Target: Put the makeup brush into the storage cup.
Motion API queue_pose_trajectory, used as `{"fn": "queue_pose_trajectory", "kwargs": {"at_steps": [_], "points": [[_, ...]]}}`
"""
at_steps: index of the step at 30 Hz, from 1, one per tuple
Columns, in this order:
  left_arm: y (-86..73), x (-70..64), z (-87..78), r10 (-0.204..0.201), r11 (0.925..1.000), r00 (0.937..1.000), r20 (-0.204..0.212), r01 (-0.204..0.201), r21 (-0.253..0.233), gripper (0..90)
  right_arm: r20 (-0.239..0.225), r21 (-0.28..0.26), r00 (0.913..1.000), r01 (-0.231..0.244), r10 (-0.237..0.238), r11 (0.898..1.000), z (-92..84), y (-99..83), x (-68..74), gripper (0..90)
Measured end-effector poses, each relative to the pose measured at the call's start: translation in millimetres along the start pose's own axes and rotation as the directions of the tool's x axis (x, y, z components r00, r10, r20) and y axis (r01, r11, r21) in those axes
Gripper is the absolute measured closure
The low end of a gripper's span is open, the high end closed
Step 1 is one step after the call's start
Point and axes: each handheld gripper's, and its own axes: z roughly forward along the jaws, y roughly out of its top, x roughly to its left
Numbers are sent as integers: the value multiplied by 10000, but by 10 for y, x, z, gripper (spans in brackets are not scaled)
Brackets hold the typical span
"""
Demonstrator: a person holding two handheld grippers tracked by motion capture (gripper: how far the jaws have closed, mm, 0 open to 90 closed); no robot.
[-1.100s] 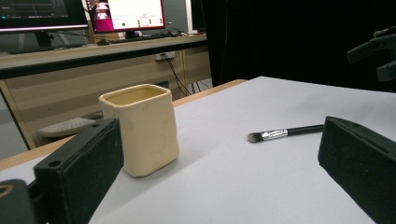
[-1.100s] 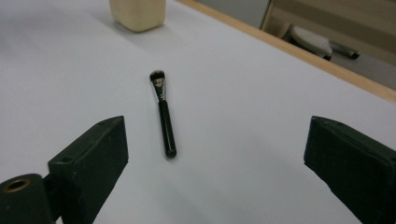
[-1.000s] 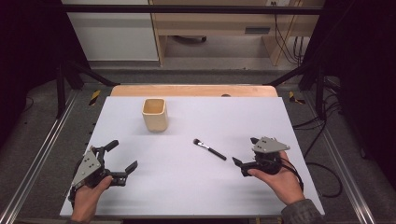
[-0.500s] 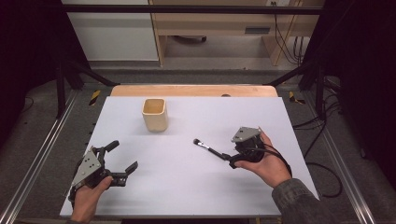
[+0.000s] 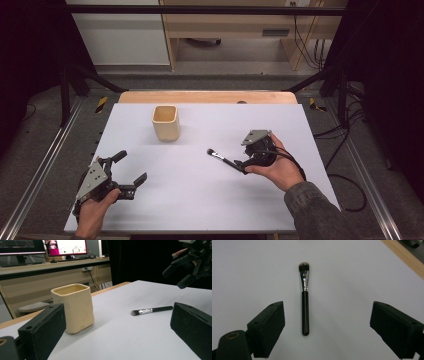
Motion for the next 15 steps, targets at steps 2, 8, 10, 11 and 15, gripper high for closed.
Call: {"fn": "queue_pose_trajectory", "kwargs": {"at_steps": [2,8,10,11,15], "points": [[1,1,1,-37,10000,10000,-34,37,-43,0,-8,351,9999,-120,120,9993,42,11,-11,124],[-1,3,2,-68,10000,10000,-50,68,-53,0,-233,1182,9997,-37,65,9930,212,32,-36,105],[0,3,3,-71,10000,10000,-45,71,-64,0,-266,1200,9996,-18,50,9928,235,36,-38,105],[0,2,4,-64,10000,10000,-37,64,-51,0,-310,1363,9995,88,-46,9906,278,48,-38,102],[-1,3,4,-61,10000,10000,-25,61,-31,0,-402,1674,9992,145,-79,9858,357,83,-25,87]]}}
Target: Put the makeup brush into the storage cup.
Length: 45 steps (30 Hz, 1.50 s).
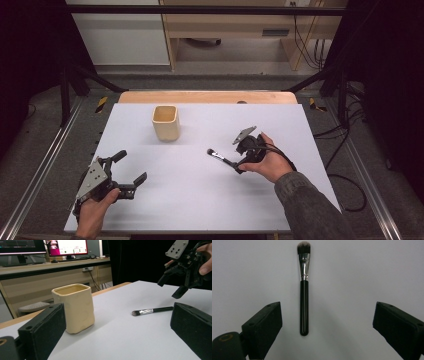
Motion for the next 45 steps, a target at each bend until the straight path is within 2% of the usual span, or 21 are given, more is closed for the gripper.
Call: {"fn": "queue_pose_trajectory", "kwargs": {"at_steps": [4,12,18,21,22,23,33,37,39,42,45], "points": [[2,4,-6,6,10000,10000,-31,-6,-36,0,-128,249,9999,96,-93,9996,41,37,2,92],[-2,7,0,23,10000,10000,-67,-24,-35,0,-91,546,9996,278,-274,9981,138,88,-5,75],[0,7,1,19,10000,9999,-99,-19,-50,0,-133,764,9999,102,-93,9970,182,115,-30,64],[-1,2,4,49,10000,10000,-78,-49,-20,0,-353,1012,9992,220,-185,9946,226,142,-26,64],[-1,1,4,52,10000,10000,-71,-53,-19,1,-391,1113,9992,119,-76,9937,233,154,-15,65],[-1,1,4,62,10000,10000,-69,-63,-18,1,-460,1173,9988,245,-192,9928,258,175,-10,68],[-1,1,4,80,10000,10000,-49,-80,-3,1,-744,1572,9963,543,-430,9861,378,248,58,69],[1,5,1,79,10000,9999,-64,-79,-8,1,-771,1569,9957,629,-512,9856,402,264,71,70],[0,6,2,96,10000,9999,-55,-96,3,1,-890,1505,9949,594,-464,9868,402,271,64,72],[-3,9,1,117,9999,9999,-37,-117,53,1,-826,1593,9962,406,-276,9864,413,285,51,68],[1,2,-1,100,9999,9999,-42,-100,12,1,-854,1537,9958,445,-316,9871,426,286,39,71]]}}
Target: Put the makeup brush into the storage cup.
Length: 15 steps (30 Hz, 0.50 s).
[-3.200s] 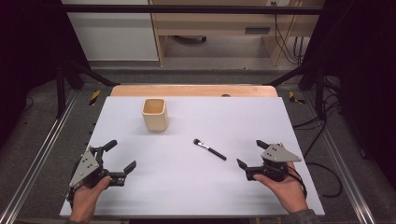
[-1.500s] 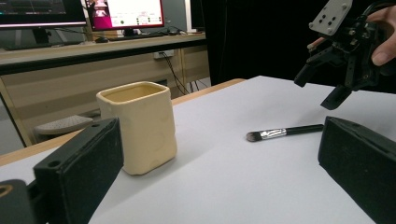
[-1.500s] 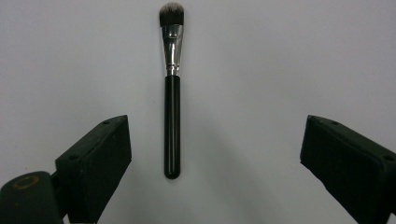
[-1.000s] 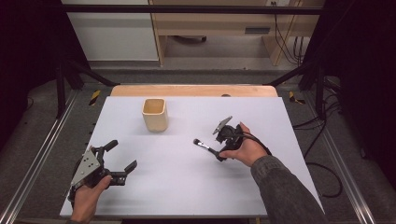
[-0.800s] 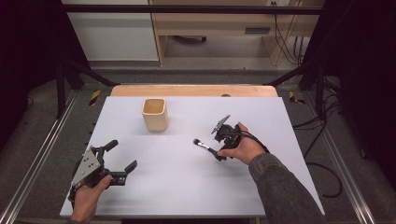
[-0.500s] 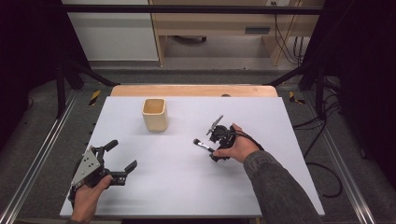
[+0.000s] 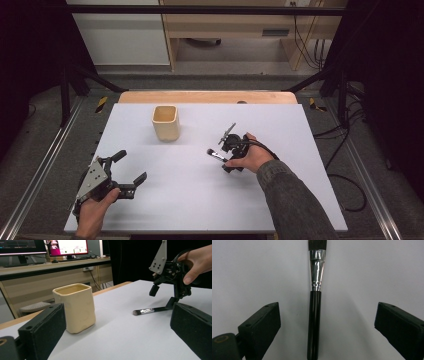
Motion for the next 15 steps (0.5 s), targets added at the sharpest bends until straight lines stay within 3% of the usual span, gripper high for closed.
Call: {"fn": "queue_pose_trajectory", "kwargs": {"at_steps": [15], "points": [[-6,-1,6,59,9999,10000,67,-60,83,2,-32,152,9998,-210,211,9997,64,16,-47,64]]}}
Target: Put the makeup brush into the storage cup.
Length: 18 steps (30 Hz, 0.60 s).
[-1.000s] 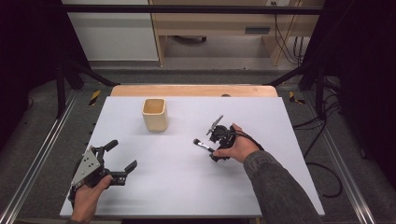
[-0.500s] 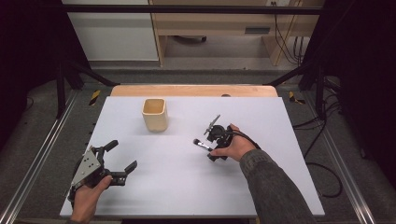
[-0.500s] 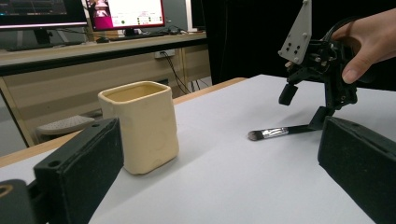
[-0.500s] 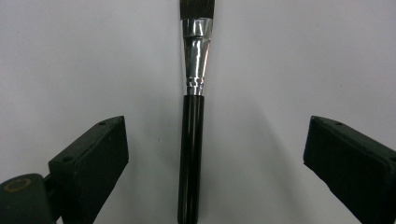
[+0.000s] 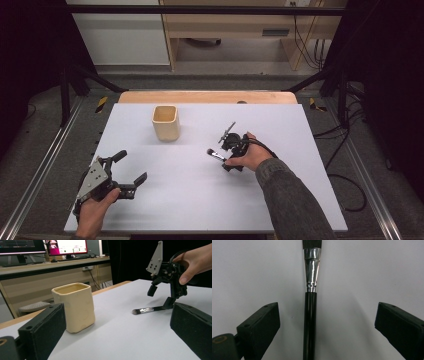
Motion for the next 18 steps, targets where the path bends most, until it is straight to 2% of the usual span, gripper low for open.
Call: {"fn": "queue_pose_trajectory", "kwargs": {"at_steps": [6,18], "points": [[0,-12,10,25,10000,10000,41,-25,22,2,-66,52,9999,116,-115,9999,29,22,36,70],[2,-12,9,-13,10000,10000,23,13,-27,2,-126,96,9989,455,-454,9989,53,25,51,210]]}}
